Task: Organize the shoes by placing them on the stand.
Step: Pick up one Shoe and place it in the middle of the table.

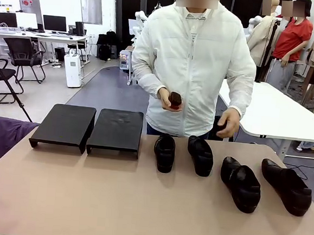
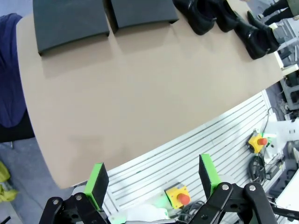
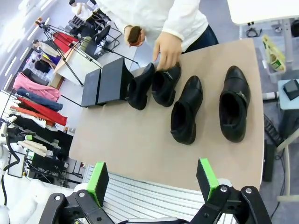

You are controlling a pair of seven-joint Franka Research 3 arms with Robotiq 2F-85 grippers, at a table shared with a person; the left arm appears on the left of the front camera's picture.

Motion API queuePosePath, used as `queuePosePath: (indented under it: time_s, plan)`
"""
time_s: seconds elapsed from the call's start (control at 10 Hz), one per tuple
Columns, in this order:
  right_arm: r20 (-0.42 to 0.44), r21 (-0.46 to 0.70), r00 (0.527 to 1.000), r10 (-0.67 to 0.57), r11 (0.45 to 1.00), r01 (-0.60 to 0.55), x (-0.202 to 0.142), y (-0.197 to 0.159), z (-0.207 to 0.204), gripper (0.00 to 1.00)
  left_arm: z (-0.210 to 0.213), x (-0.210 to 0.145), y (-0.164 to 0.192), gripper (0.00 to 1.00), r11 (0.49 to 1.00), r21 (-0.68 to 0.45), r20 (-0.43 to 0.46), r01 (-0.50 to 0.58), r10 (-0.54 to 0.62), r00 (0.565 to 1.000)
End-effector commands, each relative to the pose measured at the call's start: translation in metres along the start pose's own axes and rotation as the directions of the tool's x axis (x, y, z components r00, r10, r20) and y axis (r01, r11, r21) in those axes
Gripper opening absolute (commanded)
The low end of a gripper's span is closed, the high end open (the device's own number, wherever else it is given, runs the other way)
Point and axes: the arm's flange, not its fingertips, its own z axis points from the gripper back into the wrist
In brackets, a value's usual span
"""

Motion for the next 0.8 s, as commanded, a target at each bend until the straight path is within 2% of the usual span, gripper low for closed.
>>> queuePosePath:
  time_s: [0.0, 0.4, 0.6, 0.7]
  plan:
    - [0.008, 0.015, 1.0, 0.024, 1.0, -0.024, 0.001, 0.001, 0.001, 1.0, 0.002, 0.001, 0.002, 1.0, 1.0, -0.015, -0.001, 0.004, -0.004, 1.0]
    - [-0.003, -0.002, 1.0, 0.0, 1.0, 0.0, 0.0, -0.001, -0.001, 1.0, 0.002, 0.001, 0.002, 1.0, 1.0, -0.015, -0.001, 0.004, -0.004, 1.0]
    - [-0.1, -0.172, 0.989, 0.109, 0.977, -0.125, 0.05, 0.049, -0.08, 1.0, 0.002, 0.001, 0.002, 1.0, 1.0, -0.015, -0.001, 0.004, -0.004, 1.0]
    - [-0.15, -0.221, 0.98, 0.132, 0.962, -0.163, 0.067, 0.057, -0.112, 1.0, 0.002, 0.001, 0.002, 1.0, 1.0, -0.015, -0.001, 0.004, -0.004, 1.0]
